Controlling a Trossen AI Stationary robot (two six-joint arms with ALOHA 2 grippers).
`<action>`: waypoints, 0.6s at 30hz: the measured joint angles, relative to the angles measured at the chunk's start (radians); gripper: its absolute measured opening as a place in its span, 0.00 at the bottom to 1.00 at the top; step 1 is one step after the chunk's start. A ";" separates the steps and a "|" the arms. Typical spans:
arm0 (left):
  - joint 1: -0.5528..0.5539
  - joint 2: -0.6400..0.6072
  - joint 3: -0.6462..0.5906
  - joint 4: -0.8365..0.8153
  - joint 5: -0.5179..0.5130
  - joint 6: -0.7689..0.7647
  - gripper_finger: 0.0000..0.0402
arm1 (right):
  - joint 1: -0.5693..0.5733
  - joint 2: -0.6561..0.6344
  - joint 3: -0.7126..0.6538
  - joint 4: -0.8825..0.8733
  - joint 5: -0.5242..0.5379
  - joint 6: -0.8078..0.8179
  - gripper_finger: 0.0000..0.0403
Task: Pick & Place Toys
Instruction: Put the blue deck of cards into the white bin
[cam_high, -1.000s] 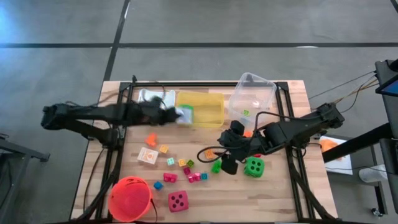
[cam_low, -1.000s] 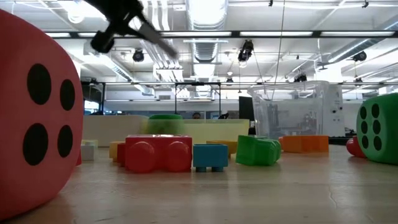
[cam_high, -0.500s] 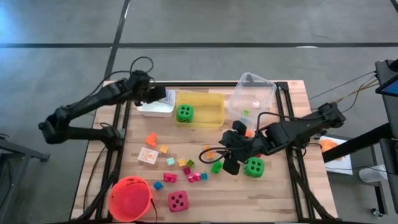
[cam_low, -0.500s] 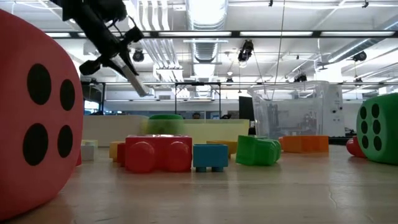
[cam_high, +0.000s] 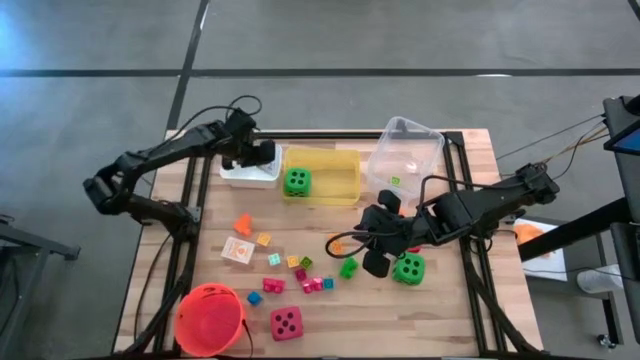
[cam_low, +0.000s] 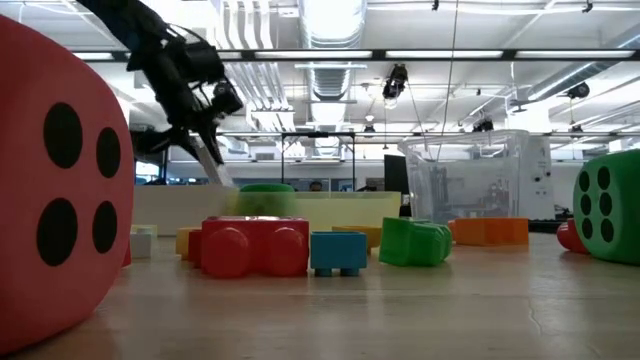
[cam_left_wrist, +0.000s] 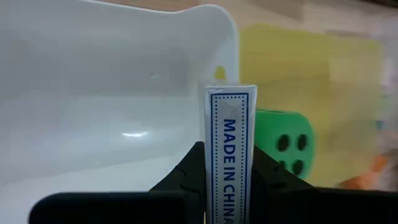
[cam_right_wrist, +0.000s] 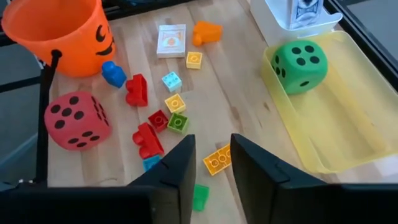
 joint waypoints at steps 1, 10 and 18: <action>0.001 0.012 0.000 0.000 0.000 0.002 0.13 | 0.000 0.000 0.000 -0.003 0.000 0.000 0.21; 0.015 0.079 0.000 0.000 0.014 0.011 0.13 | 0.000 0.000 0.000 -0.005 0.000 0.000 0.11; 0.017 0.126 0.000 -0.005 0.018 0.011 0.13 | 0.000 0.000 0.000 -0.005 0.000 -0.001 0.08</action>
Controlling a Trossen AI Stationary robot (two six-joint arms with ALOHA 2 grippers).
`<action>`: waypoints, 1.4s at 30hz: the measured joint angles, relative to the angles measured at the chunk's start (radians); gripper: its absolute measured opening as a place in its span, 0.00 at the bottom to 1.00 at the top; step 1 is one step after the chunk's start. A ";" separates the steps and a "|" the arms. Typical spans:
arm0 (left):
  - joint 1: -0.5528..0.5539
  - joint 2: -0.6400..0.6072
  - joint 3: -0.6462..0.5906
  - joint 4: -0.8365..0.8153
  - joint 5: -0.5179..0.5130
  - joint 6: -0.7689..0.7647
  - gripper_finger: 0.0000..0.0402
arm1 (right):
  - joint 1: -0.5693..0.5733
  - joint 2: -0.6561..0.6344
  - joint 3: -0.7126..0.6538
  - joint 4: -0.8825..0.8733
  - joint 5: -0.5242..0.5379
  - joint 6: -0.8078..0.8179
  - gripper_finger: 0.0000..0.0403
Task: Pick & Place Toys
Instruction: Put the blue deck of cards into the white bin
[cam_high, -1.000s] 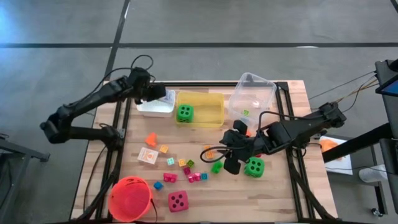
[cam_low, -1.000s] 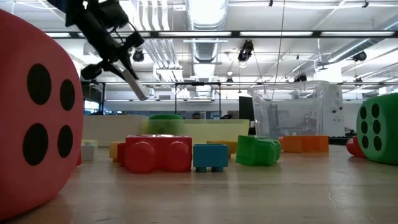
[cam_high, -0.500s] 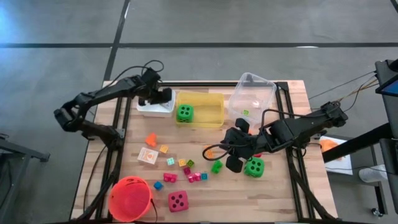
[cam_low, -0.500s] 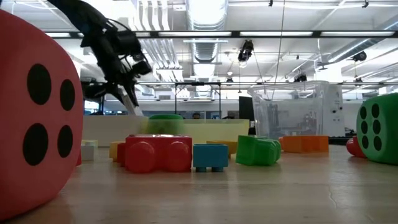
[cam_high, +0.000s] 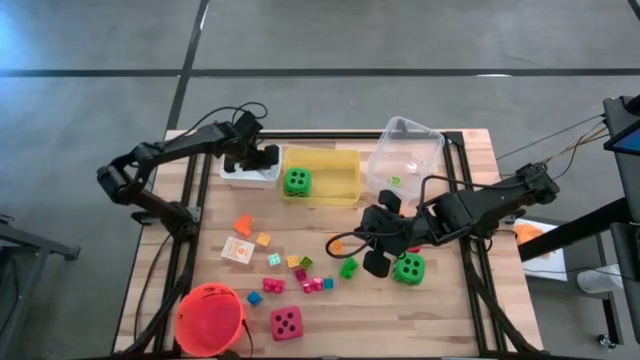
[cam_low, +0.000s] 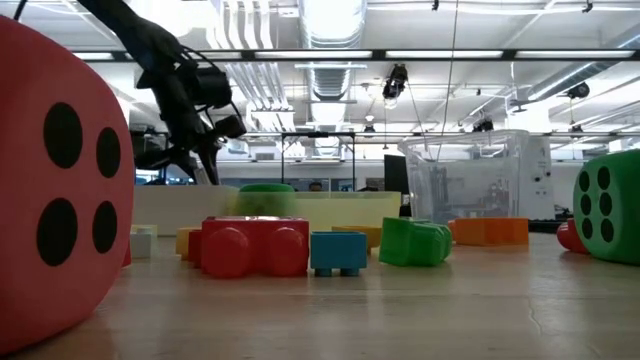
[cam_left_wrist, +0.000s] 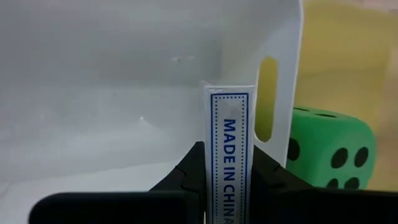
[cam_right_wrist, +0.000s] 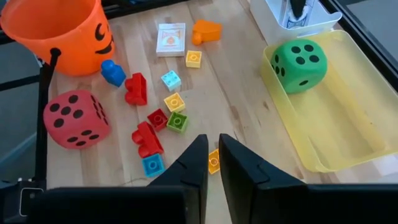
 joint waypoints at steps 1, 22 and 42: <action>0.000 0.004 0.000 -0.001 0.002 0.000 0.13 | 0.000 0.000 0.000 0.000 0.000 0.000 0.08; 0.006 0.007 0.000 -0.037 0.041 0.000 0.37 | 0.000 0.000 0.000 0.000 -0.003 0.003 0.08; 0.009 0.007 0.000 -0.051 -0.014 -0.011 0.58 | 0.000 0.000 0.000 -0.027 -0.007 0.007 0.08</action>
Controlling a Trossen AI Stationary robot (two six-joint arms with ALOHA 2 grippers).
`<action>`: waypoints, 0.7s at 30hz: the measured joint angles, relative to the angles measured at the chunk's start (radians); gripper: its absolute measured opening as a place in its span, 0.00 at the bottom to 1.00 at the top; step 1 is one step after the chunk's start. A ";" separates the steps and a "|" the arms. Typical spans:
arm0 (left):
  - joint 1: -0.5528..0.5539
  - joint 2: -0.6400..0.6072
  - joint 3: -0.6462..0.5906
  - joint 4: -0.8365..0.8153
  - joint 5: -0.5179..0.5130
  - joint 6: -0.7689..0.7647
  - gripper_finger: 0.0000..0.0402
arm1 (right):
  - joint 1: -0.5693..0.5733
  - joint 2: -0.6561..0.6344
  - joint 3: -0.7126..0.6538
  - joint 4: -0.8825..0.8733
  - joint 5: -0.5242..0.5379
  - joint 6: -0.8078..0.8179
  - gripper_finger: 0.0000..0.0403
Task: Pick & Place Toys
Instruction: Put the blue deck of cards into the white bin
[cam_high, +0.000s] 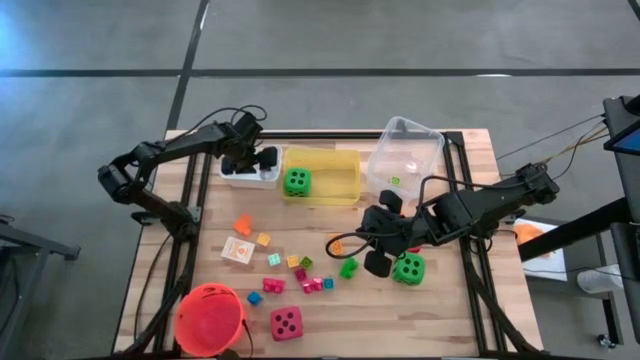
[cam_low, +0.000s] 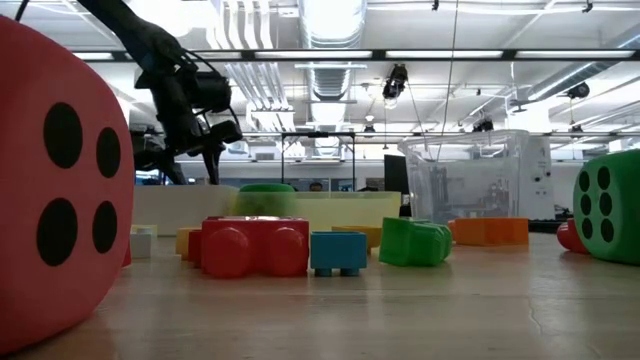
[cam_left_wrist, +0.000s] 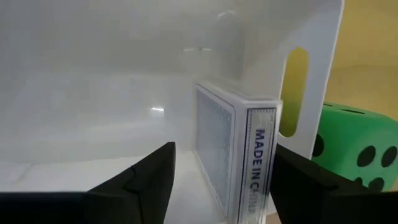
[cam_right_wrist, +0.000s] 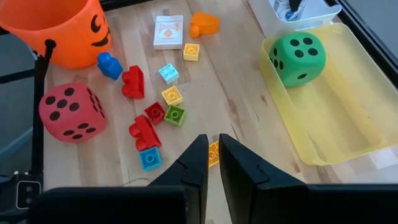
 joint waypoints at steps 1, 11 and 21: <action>0.000 0.000 0.000 0.000 -0.005 0.002 0.58 | 0.000 0.000 0.000 0.000 0.000 0.000 0.08; 0.013 -0.001 0.000 -0.017 -0.028 0.024 0.40 | 0.000 0.000 0.000 0.000 0.000 -0.001 0.08; 0.029 -0.002 0.000 -0.034 -0.055 0.031 0.20 | 0.000 0.000 0.000 0.000 -0.005 0.001 0.08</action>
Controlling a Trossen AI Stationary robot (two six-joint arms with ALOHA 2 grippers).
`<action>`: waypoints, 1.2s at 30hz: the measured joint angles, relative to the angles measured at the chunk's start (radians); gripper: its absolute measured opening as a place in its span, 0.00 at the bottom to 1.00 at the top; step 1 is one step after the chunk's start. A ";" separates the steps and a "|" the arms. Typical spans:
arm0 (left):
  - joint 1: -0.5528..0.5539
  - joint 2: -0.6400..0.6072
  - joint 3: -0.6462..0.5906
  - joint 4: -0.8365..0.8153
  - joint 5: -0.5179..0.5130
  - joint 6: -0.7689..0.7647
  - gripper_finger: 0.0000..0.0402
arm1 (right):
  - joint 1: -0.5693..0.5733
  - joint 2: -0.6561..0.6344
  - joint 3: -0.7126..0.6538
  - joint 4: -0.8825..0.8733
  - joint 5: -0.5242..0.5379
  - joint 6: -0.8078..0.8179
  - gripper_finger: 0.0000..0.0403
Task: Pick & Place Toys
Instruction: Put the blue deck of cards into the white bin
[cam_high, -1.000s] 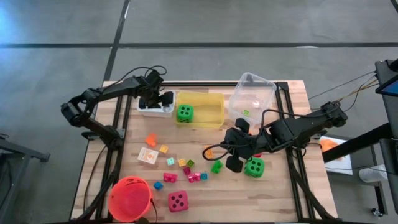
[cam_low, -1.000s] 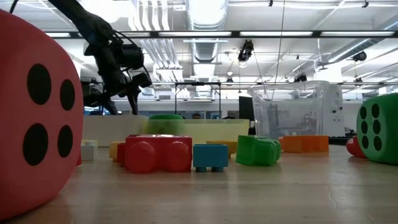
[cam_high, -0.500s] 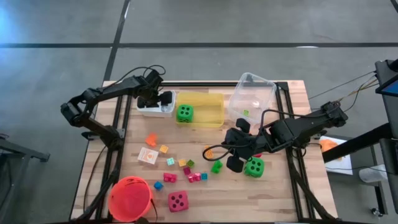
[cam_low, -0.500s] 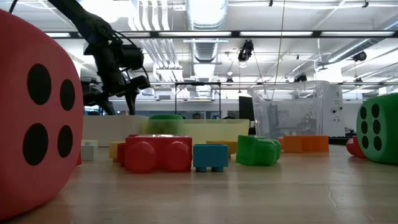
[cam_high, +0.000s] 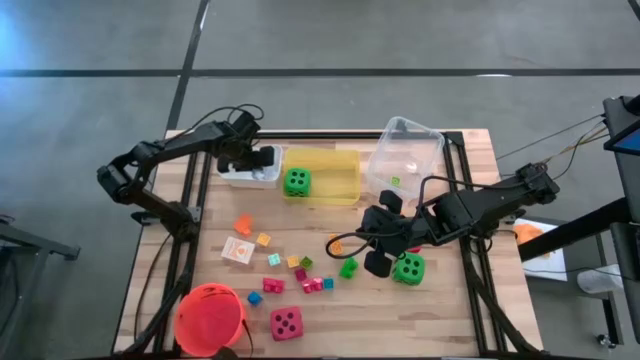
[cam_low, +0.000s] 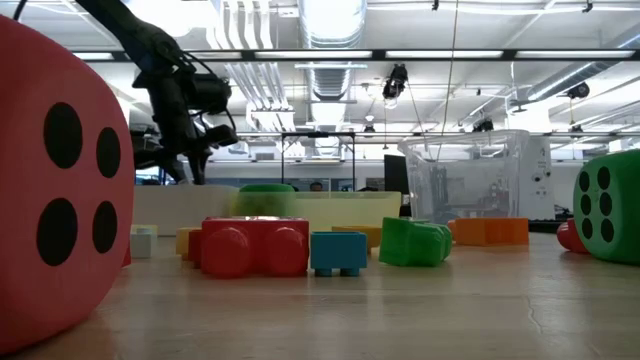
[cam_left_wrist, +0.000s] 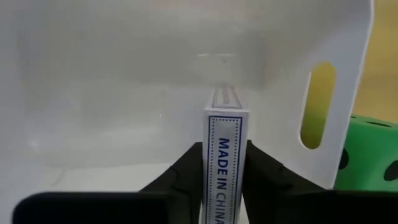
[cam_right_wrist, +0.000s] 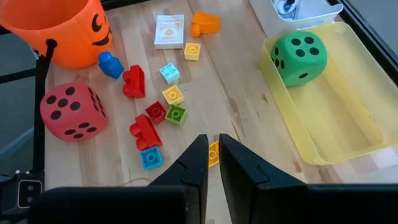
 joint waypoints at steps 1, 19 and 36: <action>0.003 0.000 0.000 -0.007 -0.006 0.000 0.20 | 0.001 0.000 0.000 0.000 0.000 0.001 0.08; 0.015 0.001 -0.003 -0.045 -0.033 0.036 0.36 | 0.007 0.000 0.000 0.000 -0.001 0.007 0.08; 0.033 0.002 -0.003 -0.056 -0.041 0.032 0.52 | 0.007 0.000 0.000 0.002 -0.019 0.027 0.08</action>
